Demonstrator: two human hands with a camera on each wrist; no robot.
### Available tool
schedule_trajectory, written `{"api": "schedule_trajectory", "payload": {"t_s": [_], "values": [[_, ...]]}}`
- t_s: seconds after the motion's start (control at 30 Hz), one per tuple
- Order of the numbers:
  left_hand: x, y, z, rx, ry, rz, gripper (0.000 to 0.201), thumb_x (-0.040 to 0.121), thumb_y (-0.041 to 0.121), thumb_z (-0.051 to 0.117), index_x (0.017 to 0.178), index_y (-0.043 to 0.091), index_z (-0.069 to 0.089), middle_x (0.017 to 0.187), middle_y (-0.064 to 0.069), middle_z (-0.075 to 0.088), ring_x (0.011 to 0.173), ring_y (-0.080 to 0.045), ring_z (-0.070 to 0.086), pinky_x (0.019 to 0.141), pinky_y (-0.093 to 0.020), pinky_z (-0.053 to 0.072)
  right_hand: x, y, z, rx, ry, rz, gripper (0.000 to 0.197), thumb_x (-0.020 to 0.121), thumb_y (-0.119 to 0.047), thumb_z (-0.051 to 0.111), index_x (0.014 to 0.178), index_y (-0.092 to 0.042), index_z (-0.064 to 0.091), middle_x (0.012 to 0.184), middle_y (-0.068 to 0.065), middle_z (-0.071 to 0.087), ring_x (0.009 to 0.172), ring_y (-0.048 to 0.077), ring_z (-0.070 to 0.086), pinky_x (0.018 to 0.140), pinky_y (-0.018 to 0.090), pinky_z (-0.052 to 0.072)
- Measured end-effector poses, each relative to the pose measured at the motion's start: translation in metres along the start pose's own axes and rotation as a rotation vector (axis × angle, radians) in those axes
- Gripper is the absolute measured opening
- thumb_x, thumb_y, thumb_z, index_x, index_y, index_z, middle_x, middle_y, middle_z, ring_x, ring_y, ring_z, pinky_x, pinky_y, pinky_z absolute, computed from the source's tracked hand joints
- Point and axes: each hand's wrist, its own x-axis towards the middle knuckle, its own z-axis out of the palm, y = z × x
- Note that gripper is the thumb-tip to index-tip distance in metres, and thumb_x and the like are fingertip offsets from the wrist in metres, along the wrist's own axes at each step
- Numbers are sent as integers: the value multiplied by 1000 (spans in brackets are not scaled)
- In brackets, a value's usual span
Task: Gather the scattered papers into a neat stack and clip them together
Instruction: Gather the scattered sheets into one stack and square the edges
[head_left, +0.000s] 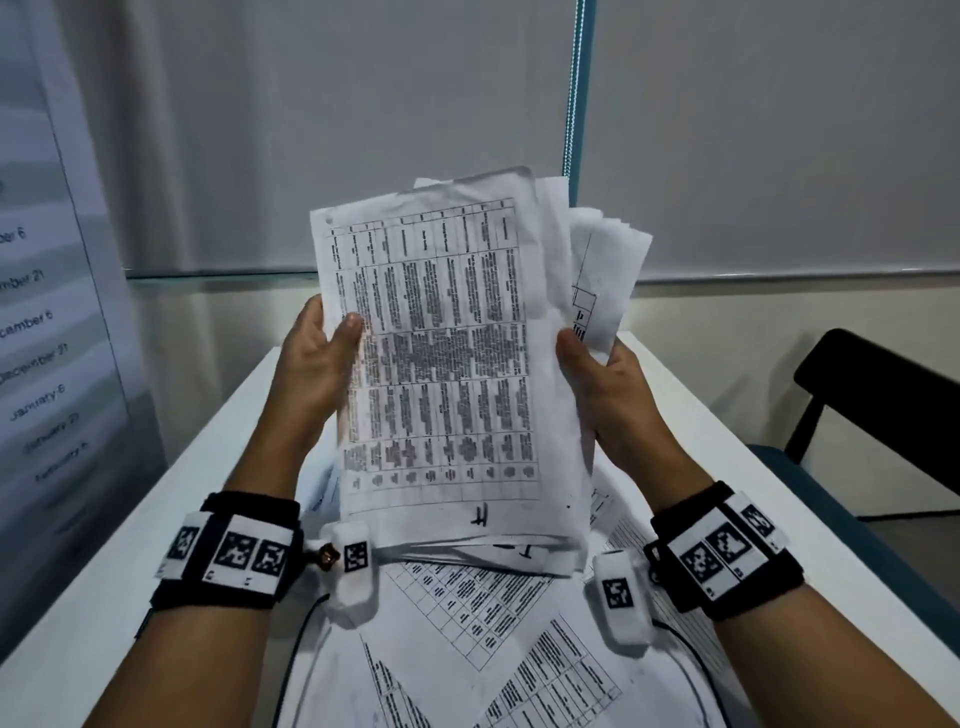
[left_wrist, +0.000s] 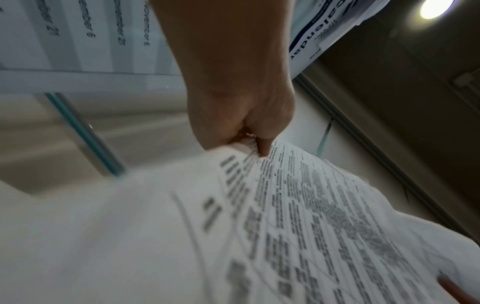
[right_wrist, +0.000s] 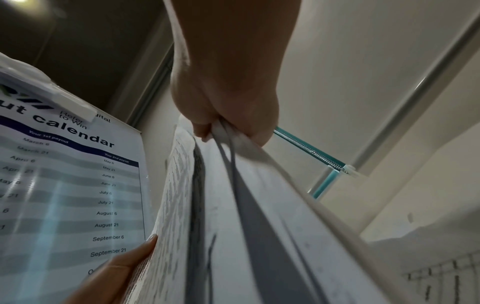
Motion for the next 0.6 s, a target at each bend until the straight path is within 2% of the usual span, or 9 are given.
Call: {"api": "schedule_trajectory", "payload": {"t_s": [0.13, 0.2, 0.27, 0.33, 0.37, 0.47, 0.53, 0.6], "values": [[12, 10, -30, 96, 217, -12, 16, 104, 29, 54, 120, 29, 55, 119, 3, 71, 106, -21, 70, 98, -54, 55, 4, -6, -6, -67, 81, -20, 27, 100, -30, 60, 118, -11, 68, 105, 4, 78, 98, 23, 75, 95, 49, 57], [19, 25, -47, 175, 258, 17, 15, 104, 28, 55, 119, 28, 56, 119, 1, 69, 105, -22, 68, 93, -48, 56, 7, -10, -11, -103, 95, -51, 25, 100, -30, 59, 116, -13, 69, 103, 0, 78, 97, 18, 75, 94, 43, 57], [29, 43, -61, 188, 254, 73, 9, 102, 24, 58, 110, 26, 61, 110, 1, 71, 90, -14, 66, 75, -33, 54, 9, -12, -14, -109, 105, -67, 23, 100, -32, 60, 114, -16, 69, 103, -3, 78, 100, 16, 74, 96, 43, 56], [36, 60, -66, 147, 230, 94, 12, 98, 18, 63, 92, 29, 65, 93, 4, 72, 72, -10, 63, 61, -29, 48, 10, -13, -13, -99, 111, -72, 26, 99, -33, 61, 117, -16, 69, 107, -2, 78, 104, 17, 73, 100, 46, 54], [37, 65, -65, 107, 220, 80, 15, 97, 16, 64, 89, 28, 65, 86, 6, 72, 66, -10, 62, 57, -28, 48, 10, -13, -13, -95, 113, -73, 28, 99, -33, 61, 119, -15, 69, 108, -2, 77, 105, 16, 72, 101, 46, 53], [28, 63, -47, 62, 120, 11, 8, 96, 11, 65, 102, 15, 68, 77, 2, 70, 55, -13, 56, 46, -21, 44, 9, -15, -12, -76, 95, -73, 31, 99, -33, 61, 122, -13, 67, 111, 0, 77, 107, 17, 72, 102, 45, 53], [17, 54, -26, 77, 26, -15, 15, 94, 10, 68, 109, 11, 70, 80, 2, 75, 59, -14, 63, 52, -21, 51, 7, -17, -10, -69, 72, -76, 32, 99, -34, 61, 122, -13, 67, 112, 0, 76, 108, 17, 71, 101, 43, 53], [5, 47, -5, 110, -35, -26, 19, 93, 10, 71, 112, 12, 72, 92, 0, 77, 73, -15, 72, 67, -26, 59, 6, -18, -7, -98, 56, -77, 31, 99, -34, 60, 119, -12, 69, 105, -4, 78, 102, 12, 73, 90, 32, 57]]}}
